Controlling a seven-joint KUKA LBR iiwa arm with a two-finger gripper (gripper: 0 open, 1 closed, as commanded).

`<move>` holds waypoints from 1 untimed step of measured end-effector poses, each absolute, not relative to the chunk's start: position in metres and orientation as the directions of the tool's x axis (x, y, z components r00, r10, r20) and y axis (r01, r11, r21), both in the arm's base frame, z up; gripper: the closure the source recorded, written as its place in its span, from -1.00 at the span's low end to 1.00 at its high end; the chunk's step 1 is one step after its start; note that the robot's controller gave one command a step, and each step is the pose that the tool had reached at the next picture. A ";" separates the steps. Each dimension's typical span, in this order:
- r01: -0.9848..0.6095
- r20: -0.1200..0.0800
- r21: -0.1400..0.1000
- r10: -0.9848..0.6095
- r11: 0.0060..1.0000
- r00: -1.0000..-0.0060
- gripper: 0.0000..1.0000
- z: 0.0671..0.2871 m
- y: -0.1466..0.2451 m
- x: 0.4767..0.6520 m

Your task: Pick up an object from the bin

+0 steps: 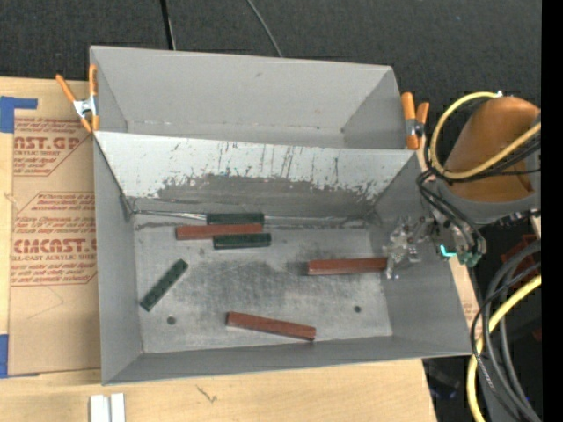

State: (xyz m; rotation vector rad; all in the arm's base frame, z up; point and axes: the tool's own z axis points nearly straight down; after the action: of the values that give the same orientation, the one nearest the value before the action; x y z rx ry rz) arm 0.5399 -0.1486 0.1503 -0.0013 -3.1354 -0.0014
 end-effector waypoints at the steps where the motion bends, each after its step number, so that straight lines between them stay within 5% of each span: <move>1: -0.001 -0.001 -0.001 -0.001 1.000 -1.000 1.00 0.154 -0.148 0.542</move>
Offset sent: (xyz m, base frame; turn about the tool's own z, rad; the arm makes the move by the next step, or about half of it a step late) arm 0.0000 0.0000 0.0000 0.0000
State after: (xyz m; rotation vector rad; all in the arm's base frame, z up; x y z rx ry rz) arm 0.5421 -0.1480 0.1542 0.0016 -3.1426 0.0013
